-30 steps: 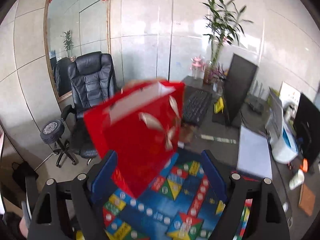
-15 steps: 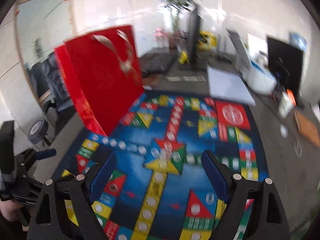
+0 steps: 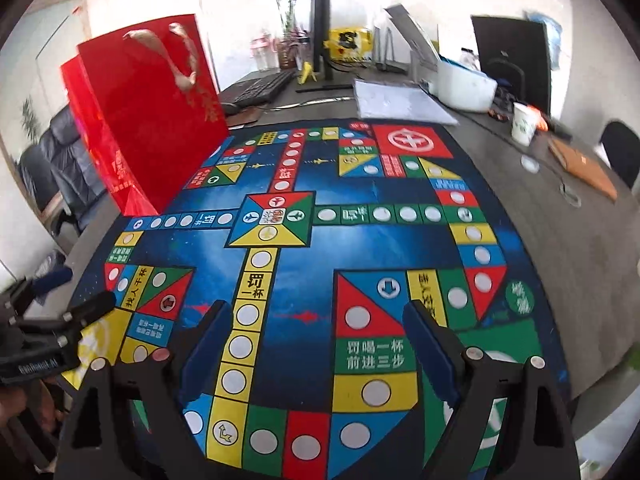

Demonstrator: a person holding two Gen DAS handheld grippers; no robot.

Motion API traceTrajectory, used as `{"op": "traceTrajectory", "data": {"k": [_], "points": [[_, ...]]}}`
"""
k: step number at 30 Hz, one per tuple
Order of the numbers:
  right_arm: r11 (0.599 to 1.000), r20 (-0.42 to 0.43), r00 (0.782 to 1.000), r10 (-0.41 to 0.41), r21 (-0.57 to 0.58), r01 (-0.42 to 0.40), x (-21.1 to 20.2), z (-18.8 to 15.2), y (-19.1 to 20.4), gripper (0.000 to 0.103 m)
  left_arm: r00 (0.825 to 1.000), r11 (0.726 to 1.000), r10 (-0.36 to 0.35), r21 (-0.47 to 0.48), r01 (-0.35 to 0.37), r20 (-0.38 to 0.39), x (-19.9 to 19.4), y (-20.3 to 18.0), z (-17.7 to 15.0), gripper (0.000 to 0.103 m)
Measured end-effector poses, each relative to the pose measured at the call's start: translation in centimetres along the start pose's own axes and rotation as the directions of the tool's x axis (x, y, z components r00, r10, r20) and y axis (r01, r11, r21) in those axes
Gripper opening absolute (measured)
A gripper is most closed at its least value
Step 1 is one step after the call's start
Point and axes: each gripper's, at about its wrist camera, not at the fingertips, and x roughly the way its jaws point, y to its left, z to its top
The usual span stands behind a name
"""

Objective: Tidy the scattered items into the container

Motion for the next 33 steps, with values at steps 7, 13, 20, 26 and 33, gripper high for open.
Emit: {"op": "traceTrajectory", "data": {"k": [7, 13, 20, 26, 33], "points": [[1.000, -0.018, 1.000, -0.011, -0.006, 0.011, 0.4, -1.0, 0.0, 0.090, 0.999, 0.999, 0.021, 0.026, -0.021, -0.024, 1.2, -1.1, -0.6, 0.103], [1.000, -0.030, 0.999, -0.010, -0.003, 0.010, 0.8, -1.3, 0.1, 0.090, 0.999, 0.999, 0.029, 0.030, -0.028, -0.036, 1.7, -1.4, -0.7, 0.103], [1.000, -0.037, 0.999, -0.001, 0.001, 0.001, 1.1, -1.4, 0.3, 0.090, 0.999, 0.999, 0.020, 0.044, -0.018, -0.041, 2.0, -1.6, -0.8, 0.103], [1.000, -0.040, 0.999, 0.005, -0.005, -0.005, 1.3, -1.3, 0.7, 0.090, 0.999, 0.999, 0.017, 0.044, -0.015, -0.034, 1.9, -1.5, -0.7, 0.103], [1.000, -0.047, 0.999, -0.003, 0.004, 0.004, 1.6, -1.5, 0.4, 0.090, 0.999, 0.999, -0.002, 0.037, 0.003, -0.035, 1.8, -1.2, -0.8, 0.103]]}}
